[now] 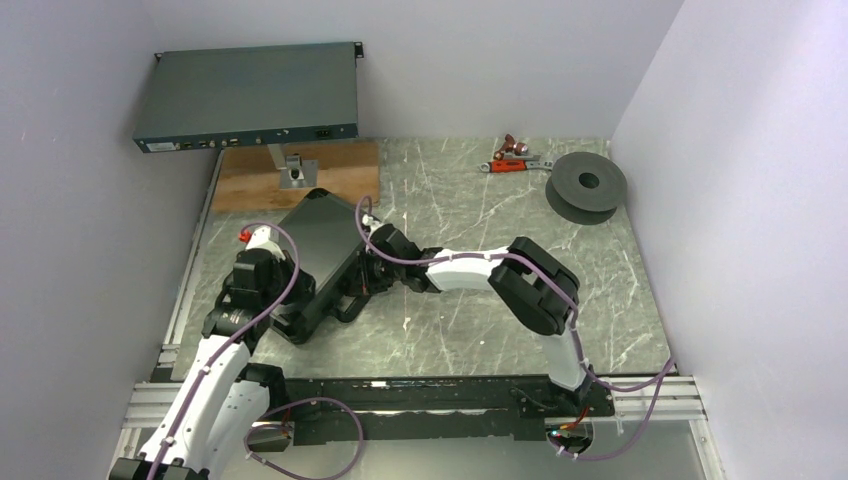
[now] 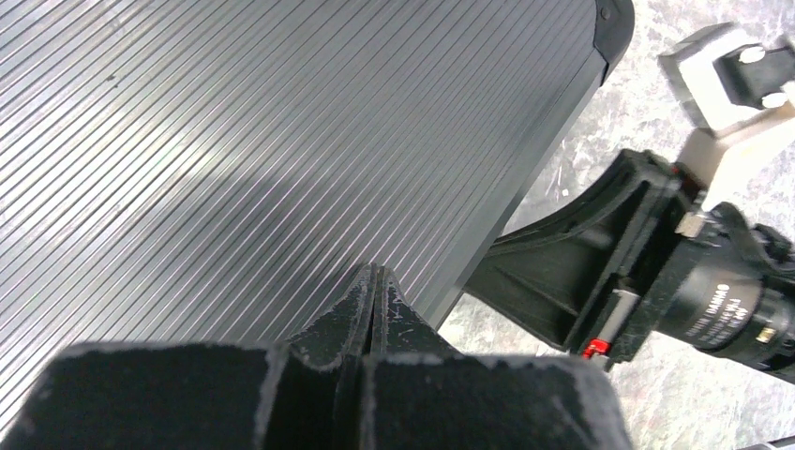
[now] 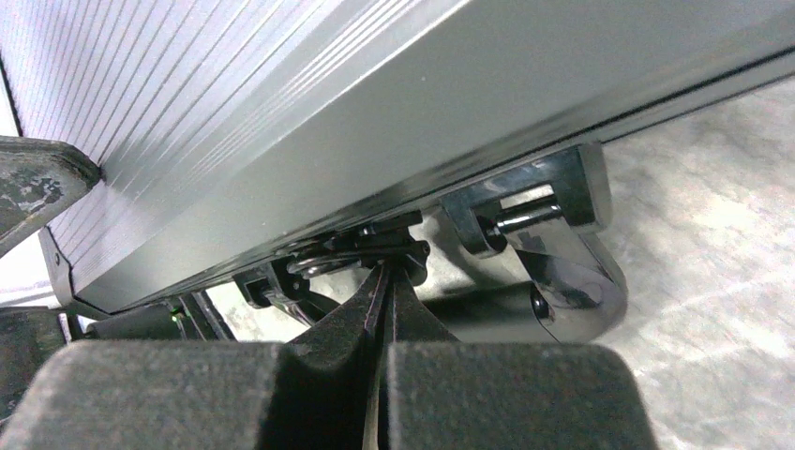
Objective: Pack up texas hold em set
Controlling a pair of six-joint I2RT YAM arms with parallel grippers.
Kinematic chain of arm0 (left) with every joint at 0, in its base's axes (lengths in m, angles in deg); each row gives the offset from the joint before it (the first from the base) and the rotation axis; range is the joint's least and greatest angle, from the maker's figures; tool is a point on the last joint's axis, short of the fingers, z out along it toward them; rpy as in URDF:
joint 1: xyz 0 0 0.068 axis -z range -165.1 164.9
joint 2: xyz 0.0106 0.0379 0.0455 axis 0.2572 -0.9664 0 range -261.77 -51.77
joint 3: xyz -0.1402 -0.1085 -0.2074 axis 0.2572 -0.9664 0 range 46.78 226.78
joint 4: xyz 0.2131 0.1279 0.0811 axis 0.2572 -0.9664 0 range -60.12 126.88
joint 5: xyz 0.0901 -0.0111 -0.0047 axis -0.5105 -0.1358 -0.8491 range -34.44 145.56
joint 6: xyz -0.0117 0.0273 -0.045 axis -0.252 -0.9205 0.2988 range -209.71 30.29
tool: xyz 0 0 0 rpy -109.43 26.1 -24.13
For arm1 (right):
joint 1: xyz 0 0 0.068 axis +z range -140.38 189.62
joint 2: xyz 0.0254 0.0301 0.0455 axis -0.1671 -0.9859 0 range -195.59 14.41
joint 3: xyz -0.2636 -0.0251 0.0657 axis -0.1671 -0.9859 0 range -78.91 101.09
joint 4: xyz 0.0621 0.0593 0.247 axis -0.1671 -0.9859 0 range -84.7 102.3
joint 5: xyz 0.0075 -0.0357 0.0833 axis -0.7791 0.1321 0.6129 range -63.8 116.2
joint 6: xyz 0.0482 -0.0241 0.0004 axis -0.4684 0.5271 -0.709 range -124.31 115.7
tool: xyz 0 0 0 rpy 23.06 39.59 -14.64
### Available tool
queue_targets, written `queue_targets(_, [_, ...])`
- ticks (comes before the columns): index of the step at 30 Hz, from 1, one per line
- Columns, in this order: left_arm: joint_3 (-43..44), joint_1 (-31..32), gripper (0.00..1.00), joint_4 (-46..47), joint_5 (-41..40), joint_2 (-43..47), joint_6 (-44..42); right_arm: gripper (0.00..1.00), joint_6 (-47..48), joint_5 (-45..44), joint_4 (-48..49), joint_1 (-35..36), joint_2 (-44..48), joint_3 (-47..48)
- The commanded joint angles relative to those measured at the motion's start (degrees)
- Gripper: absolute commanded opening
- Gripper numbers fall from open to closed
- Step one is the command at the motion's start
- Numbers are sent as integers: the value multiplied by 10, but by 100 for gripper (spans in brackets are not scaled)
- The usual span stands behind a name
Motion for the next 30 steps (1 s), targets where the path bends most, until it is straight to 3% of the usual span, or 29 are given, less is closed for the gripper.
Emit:
queue_targets(1, [33, 3, 0, -64, -11, 4, -2, 7, 23, -28, -13, -2, 78, 1])
queue_targets(3, [48, 3, 7, -73, -16, 5, -6, 22, 34, -39, -27, -2, 106, -3])
queue_targets(6, [74, 3, 19, -91, -24, 7, -13, 37, 54, -58, -60, -2, 142, 4])
queue_targets(9, [106, 2, 36, -108, -32, 11, -22, 46, 74, -80, -82, -2, 180, 5])
queue_targets(13, [155, 2, 51, -135, -46, 15, -40, 56, 102, -118, -128, -2, 240, 3])
queue_targets(22, [267, 2, 73, -161, -61, 17, -125, 94, 157, -217, -159, -2, 368, -25])
queue_targets(24, [279, 2, 80, -154, -62, 21, -144, 99, 167, -237, -153, -2, 398, -38])
queue_targets(30, [330, 2, 98, -144, -68, 27, -183, 100, 193, -295, -137, -2, 472, -73])
